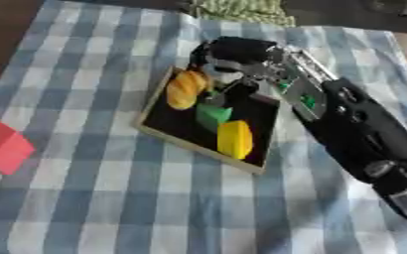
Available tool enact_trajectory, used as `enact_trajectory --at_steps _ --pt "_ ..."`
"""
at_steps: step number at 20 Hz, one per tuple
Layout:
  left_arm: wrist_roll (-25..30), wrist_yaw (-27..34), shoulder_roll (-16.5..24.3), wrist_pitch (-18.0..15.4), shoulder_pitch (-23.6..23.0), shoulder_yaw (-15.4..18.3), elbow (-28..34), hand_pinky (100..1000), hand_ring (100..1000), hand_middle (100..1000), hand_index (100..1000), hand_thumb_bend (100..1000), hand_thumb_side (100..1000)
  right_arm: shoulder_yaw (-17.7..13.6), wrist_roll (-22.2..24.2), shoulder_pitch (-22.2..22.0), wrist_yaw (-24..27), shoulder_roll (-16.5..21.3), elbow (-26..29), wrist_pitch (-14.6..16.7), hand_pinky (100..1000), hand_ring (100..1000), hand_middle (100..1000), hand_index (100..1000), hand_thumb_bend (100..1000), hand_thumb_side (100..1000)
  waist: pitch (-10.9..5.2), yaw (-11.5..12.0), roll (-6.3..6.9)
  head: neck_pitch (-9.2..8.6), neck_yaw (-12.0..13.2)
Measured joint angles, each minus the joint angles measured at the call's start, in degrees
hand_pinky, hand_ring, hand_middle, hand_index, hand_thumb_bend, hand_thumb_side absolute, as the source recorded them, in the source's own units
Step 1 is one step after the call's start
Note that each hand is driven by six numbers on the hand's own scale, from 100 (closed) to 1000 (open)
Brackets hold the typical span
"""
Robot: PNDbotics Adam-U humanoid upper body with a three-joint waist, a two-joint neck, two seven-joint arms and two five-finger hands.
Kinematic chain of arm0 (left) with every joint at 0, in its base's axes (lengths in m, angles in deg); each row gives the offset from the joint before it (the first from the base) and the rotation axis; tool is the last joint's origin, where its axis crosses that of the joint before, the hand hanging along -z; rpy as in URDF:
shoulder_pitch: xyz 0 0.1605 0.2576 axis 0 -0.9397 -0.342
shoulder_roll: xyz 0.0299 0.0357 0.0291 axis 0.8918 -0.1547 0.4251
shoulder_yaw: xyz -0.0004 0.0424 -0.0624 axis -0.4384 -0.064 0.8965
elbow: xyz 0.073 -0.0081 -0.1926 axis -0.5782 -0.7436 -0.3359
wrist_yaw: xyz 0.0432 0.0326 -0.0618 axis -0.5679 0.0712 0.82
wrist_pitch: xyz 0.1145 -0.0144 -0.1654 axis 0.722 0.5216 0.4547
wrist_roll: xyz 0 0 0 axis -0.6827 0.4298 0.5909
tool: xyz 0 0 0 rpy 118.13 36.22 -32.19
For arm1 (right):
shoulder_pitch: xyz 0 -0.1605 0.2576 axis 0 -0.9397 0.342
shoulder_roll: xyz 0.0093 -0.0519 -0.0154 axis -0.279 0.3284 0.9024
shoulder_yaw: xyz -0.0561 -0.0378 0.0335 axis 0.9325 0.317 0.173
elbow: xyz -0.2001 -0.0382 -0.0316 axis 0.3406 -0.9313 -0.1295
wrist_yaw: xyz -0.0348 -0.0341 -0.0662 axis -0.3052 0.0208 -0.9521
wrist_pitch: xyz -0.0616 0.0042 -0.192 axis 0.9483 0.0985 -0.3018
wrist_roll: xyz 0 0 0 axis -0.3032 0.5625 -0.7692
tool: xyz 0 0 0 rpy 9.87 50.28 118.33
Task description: Pick up objects on the table and place them in the box.
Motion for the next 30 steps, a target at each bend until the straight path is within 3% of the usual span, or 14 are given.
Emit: enact_trajectory --at_steps 1,2,5,7,8,9,10,14,19,23,27,28,29,30 --pt "0.0 0.0 0.0 0.01 -0.01 0.0 0.0 1000 786 688 837 100 618 -0.01 0.61 0.0 -0.02 -0.02 0.0 0.45 880 876 856 910 100 186 0.0 -0.01 0.0 0.0 0.0" --pt "-0.01 0.0 0.0 0.03 -0.01 0.0 0.0 1000 786 688 837 100 618 -0.03 1.33 0.0 -0.02 -0.1 0.02 0.85 893 909 887 931 100 214 0.0 -0.03 0.0 0.0 0.01" --pt "-0.02 0.0 0.0 0.11 -0.02 0.0 0.0 1000 786 688 837 100 619 -0.11 3.41 -0.15 0.41 -0.13 0.58 1.63 947 1000 990 997 100 564 0.0 -0.2 0.0 0.0 0.04" --pt "-0.01 0.0 0.0 0.15 -0.08 0.0 0.0 1000 786 688 838 100 619 -0.29 4.64 -0.57 1.43 0.08 1.68 2.07 971 1000 1000 1000 100 646 0.0 -0.31 0.0 0.0 0.11" --pt "-0.01 0.0 0.0 0.16 -0.1 0.0 0.0 1000 786 688 838 100 619 -0.48 5.19 -0.59 2.1 0.35 2.4 2.19 986 1000 1000 1000 100 737 0.0 -0.4 0.0 0.0 0.14" --pt "0.0 0.0 0.0 0.18 -0.12 0.0 0.0 1000 786 688 838 100 619 -0.71 5.72 -0.6 2.78 0.62 3.18 2.26 986 1000 1000 1000 100 737 0.0 -0.46 0.0 0.0 0.21" --pt "0.0 0.0 0.0 0.19 -0.14 0.0 0.0 1000 786 688 838 100 619 -0.96 6.27 -0.65 3.47 0.9 3.91 2.3 1000 1000 1000 1000 100 821 0.0 -0.49 0.0 -0.01 0.29" --pt "-0.01 0.0 0.0 0.2 -0.18 0.0 0.0 1000 786 688 838 100 619 -1.96 8.53 -1.01 5.98 1.73 6.07 2.53 1000 1000 1000 1000 100 890 0.0 -0.63 0.0 -0.01 0.57" --pt "-0.01 0.01 0.0 0.22 -0.24 0.0 0.0 1000 786 688 838 100 620 -2.97 11.35 -1.01 8.19 2.16 7.67 2.49 1000 1000 1000 1000 100 883 0.0 -0.7 0.0 -0.01 0.61" --pt "-0.02 0.02 -0.01 0.22 -0.24 0.0 0.0 1000 786 688 838 100 619 -4.34 11.68 -1.01 9.66 2.26 8.83 2.04 1000 1000 1000 1000 100 693 0.0 -0.9 0.0 -0.01 0.9" --pt "-0.06 0.01 0.01 0.18 -0.24 0.01 0.0 1000 787 689 838 100 612 -7.44 9.69 -0.99 12.59 3.61 12.39 1.37 976 1000 1000 1000 100 396 0.0 -1.06 0.0 0.01 1.18" --pt "-0.13 0.0 0.05 0.12 -0.23 0.01 0.0 1000 787 690 838 100 609 -8.23 9.03 -0.98 13.29 4.31 13.48 1.09 959 1000 1000 1000 100 224 0.0 -1.15 0.0 0.02 1.27" --pt "-0.2 -0.02 0.13 0.04 -0.23 0.02 0.0 1000 787 690 838 100 604 -9.17 8.26 -0.98 14.16 5.18 14.76 0.67 944 980 1000 1000 100 130 0.0 -1.32 0.0 0.05 1.42" --pt "-0.29 -0.11 0.42 -0.07 -0.21 0.03 0.0 998 788 691 838 100 592 -10.15 7.53 -0.98 14.97 6.15 15.99 0.17 931 954 964 1000 100 100 0.0 -1.45 0.0 0.21 1.56"
